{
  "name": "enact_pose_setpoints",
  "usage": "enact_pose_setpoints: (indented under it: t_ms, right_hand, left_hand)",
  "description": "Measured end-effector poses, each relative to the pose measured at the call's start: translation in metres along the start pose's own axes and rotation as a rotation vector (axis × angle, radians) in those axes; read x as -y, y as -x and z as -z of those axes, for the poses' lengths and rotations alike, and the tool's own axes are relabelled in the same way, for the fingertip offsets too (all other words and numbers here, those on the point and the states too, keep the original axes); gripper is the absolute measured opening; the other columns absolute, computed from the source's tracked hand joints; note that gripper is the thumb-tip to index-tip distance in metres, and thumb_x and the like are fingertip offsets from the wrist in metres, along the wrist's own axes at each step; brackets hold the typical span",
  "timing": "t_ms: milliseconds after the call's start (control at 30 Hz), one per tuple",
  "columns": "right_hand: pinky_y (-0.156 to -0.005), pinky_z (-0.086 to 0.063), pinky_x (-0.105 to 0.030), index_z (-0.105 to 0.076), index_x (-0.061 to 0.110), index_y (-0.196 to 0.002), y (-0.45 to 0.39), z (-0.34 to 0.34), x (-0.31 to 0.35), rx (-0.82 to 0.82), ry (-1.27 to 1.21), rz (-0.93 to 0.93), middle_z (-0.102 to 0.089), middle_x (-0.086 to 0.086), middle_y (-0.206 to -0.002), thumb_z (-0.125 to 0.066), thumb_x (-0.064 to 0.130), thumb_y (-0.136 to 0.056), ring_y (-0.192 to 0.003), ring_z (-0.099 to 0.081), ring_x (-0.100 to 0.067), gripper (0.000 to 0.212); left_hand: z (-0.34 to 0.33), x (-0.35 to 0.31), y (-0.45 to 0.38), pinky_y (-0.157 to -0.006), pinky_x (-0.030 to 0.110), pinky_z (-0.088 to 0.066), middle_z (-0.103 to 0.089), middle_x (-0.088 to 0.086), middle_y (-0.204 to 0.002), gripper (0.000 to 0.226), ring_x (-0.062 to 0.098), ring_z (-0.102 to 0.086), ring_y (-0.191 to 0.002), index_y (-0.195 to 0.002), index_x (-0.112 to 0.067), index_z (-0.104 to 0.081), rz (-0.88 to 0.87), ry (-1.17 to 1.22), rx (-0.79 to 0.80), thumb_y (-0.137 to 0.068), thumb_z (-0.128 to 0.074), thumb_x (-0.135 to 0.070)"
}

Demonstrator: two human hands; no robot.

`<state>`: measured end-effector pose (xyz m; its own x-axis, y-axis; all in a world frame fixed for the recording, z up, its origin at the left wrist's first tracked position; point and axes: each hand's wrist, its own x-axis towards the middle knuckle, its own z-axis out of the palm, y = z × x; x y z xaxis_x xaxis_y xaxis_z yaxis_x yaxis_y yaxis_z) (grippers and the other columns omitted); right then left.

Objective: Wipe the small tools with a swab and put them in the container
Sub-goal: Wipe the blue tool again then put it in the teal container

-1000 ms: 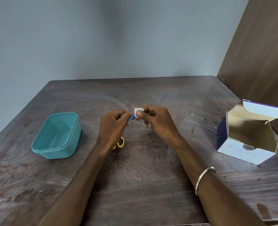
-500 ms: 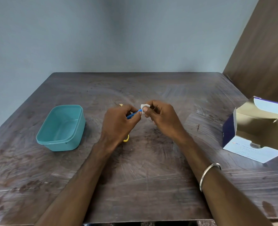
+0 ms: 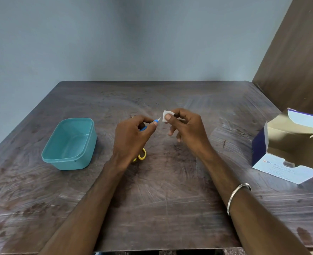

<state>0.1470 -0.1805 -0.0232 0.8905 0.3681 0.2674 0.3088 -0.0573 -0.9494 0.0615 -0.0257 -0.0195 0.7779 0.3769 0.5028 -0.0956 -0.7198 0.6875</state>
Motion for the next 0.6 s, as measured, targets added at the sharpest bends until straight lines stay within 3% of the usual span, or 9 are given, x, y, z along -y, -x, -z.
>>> enact_pose_setpoints:
  t_ms: [67, 167, 300, 500, 600]
  right_hand:
    - [-0.042, -0.043, -0.026, -0.074, 0.013, -0.104, -0.0002, 0.0022, -0.0003, -0.007, -0.064, 0.004, -0.076, -0.007, -0.086, -0.07, 0.016, -0.093, -0.056, -0.064, -0.021, 0.012]
    - [-0.043, -0.044, -0.028, -0.074, 0.021, -0.102, 0.0009, 0.0018, -0.0002, 0.034, -0.086, 0.041, -0.076, -0.008, -0.083, -0.073, 0.013, -0.09, -0.051, -0.061, -0.017, 0.014]
    - [-0.043, -0.045, -0.026, -0.073, 0.019, -0.107, 0.0029, 0.0004, 0.0009, 0.064, -0.066, 0.061, -0.077, -0.007, -0.083, -0.075, 0.015, -0.089, -0.051, -0.06, -0.017, 0.018]
    - [-0.046, -0.045, -0.02, -0.073, 0.014, -0.095, 0.0033, -0.0002, 0.0003, 0.103, 0.029, 0.083, -0.075, -0.001, -0.079, -0.07, 0.018, -0.093, -0.054, -0.06, -0.017, 0.005]
    - [-0.05, -0.044, -0.015, -0.069, 0.01, -0.094, 0.0033, -0.0028, -0.0019, 0.121, 0.113, 0.101, -0.071, 0.002, -0.077, -0.062, 0.017, -0.099, -0.054, -0.059, -0.014, 0.011]
  left_hand:
    - [0.0002, 0.0006, -0.0019, -0.054, 0.025, -0.045, -0.06, -0.007, -0.058, 0.012, 0.004, -0.052, -0.052, -0.085, -0.019, -0.076, 0.101, 0.127, 0.02, -0.089, -0.072, -0.029]
    - [0.0019, -0.0029, -0.0032, -0.049, 0.016, -0.036, -0.056, -0.005, -0.052, 0.022, 0.002, -0.045, -0.044, -0.074, -0.014, -0.072, 0.186, 0.271, 0.053, -0.092, -0.069, -0.026]
    - [0.0041, -0.0058, -0.0006, -0.043, 0.016, -0.03, -0.055, -0.002, -0.052, 0.026, 0.003, -0.036, -0.038, -0.07, -0.013, -0.07, 0.22, 0.396, 0.164, -0.093, -0.067, -0.025]
    - [0.0037, -0.0034, -0.0001, -0.041, 0.016, -0.026, -0.052, -0.003, -0.052, 0.023, 0.004, -0.032, -0.038, -0.081, -0.006, -0.075, 0.252, 0.452, 0.217, -0.093, -0.067, -0.024]
    - [0.0039, -0.0039, 0.0002, -0.041, 0.011, -0.027, -0.05, -0.004, -0.051, 0.024, 0.002, -0.033, -0.037, -0.084, -0.002, -0.075, 0.251, 0.456, 0.216, -0.093, -0.067, -0.022]
